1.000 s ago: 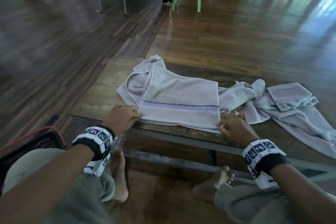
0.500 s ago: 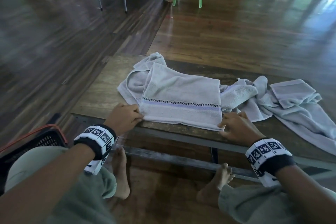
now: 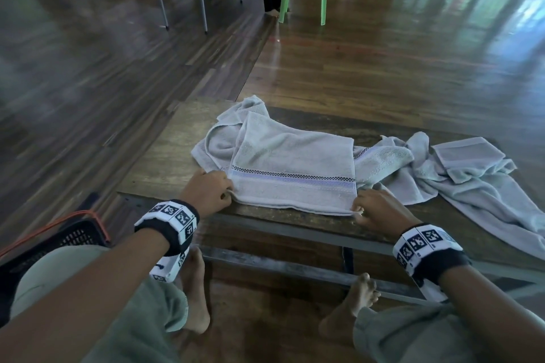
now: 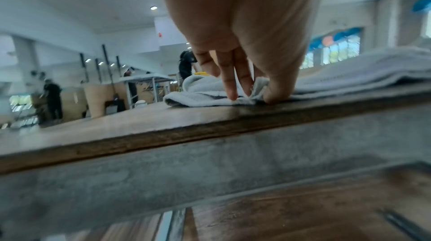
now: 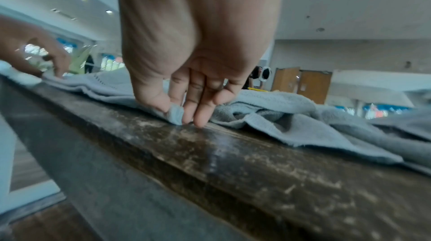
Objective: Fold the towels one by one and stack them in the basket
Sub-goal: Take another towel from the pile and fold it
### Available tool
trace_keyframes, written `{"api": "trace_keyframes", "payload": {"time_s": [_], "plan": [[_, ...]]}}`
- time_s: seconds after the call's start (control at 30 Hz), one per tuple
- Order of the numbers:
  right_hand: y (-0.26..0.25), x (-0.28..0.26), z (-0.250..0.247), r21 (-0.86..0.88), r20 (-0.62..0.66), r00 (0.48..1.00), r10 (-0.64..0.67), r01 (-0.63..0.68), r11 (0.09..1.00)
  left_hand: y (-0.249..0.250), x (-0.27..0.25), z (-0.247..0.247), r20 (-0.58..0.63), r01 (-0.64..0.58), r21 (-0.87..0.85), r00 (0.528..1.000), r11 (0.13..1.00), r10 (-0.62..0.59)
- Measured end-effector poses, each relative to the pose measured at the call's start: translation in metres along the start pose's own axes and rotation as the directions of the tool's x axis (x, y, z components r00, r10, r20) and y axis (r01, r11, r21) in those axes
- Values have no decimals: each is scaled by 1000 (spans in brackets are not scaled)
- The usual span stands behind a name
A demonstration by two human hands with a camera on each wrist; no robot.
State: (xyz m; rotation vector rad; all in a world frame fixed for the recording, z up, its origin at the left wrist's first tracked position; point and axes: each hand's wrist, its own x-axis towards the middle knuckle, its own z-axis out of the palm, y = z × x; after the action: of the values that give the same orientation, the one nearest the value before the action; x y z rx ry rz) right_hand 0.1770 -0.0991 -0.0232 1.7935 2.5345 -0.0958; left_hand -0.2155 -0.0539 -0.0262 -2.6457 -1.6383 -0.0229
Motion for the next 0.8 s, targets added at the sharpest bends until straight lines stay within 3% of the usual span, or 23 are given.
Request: {"api": "trace_keyframes", "payload": {"time_s": [0.1,0.33,0.43,0.5,0.6,0.8], "plan": [[1,2,0,85,-26,996,80,-78,993,4,0,3,-31,-41,84,999,996,44],[1,3,-2,-12,-32,999,-30,30,999,3,3,-2,8,-185,208,982,961,187],[3,-5,-7,2,-97,995,-26,26,1000,-1,0,-10,-34,-173,94,984,980,177],[5,-9,-18,55,-181,984,7,3,998,-3,-1,-22,-142,-97,-61,986,993,88],[6,-4,-46,76,-330,943,32,-7,997,-2,5,-53,-307,-51,-254,951,966,-31],[5,20,-138,278,-488,860,152,-12,961,-3,41,-130,-385,-51,-390,916,919,-113]]}}
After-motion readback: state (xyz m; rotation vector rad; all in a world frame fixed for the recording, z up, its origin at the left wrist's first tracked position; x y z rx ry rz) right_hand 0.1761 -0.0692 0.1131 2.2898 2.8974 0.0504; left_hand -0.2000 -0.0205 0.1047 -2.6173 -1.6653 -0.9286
